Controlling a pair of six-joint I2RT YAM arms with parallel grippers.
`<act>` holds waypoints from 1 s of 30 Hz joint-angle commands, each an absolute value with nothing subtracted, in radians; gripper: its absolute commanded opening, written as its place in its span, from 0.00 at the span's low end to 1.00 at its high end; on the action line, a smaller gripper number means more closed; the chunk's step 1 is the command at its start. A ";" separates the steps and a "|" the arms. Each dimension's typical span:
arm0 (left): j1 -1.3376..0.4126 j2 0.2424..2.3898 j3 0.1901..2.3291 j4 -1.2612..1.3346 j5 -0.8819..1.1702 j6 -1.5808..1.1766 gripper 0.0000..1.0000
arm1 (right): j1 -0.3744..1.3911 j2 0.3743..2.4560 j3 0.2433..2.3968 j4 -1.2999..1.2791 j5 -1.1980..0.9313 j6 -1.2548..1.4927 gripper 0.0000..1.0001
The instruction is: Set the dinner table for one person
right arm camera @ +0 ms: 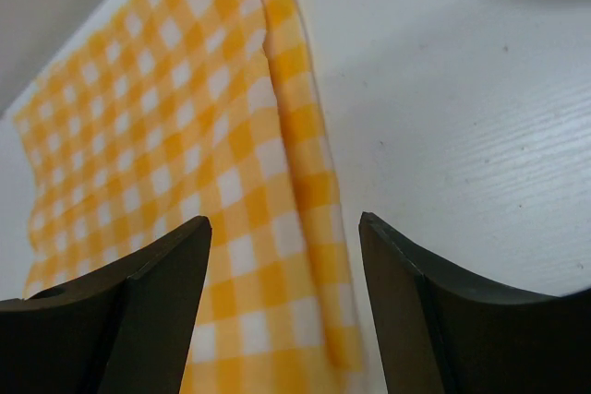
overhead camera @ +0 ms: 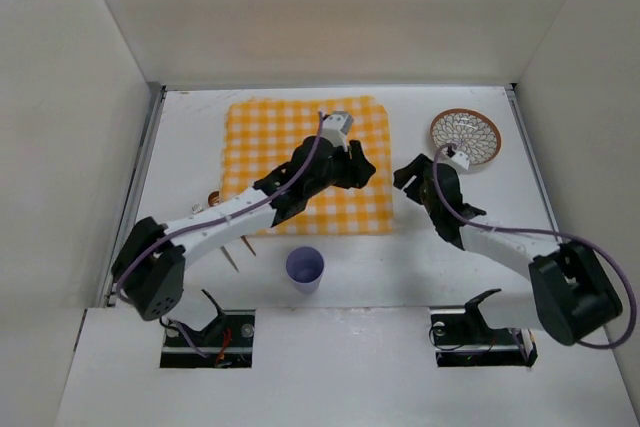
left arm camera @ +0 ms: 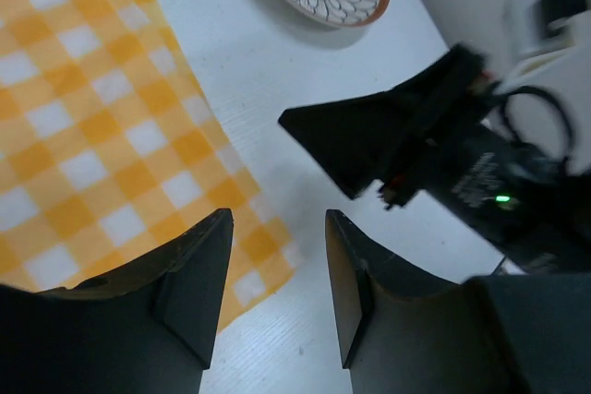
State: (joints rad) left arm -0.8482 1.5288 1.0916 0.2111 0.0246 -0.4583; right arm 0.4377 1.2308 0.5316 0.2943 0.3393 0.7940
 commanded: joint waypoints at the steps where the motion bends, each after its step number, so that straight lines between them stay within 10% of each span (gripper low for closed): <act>1: -0.808 1.376 1.004 0.291 -0.084 -0.497 0.44 | 0.435 1.331 0.595 0.284 0.308 0.842 0.71; 14: -0.498 1.149 0.661 0.169 -0.273 -0.652 0.50 | 0.436 1.587 0.713 0.219 0.181 0.920 0.68; 23: -0.430 1.123 0.569 0.189 -0.282 -0.660 0.50 | 0.387 1.651 0.767 0.245 0.110 0.948 0.14; 30: -0.367 1.109 0.512 0.204 -0.296 -0.669 0.49 | 0.282 1.543 0.764 0.259 0.146 0.930 0.12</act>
State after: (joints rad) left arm -0.3897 1.1404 0.5400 0.1680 -0.2695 -0.6563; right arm 0.3286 1.6051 0.7322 0.2173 0.1238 0.9382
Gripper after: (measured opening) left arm 0.498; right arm 0.118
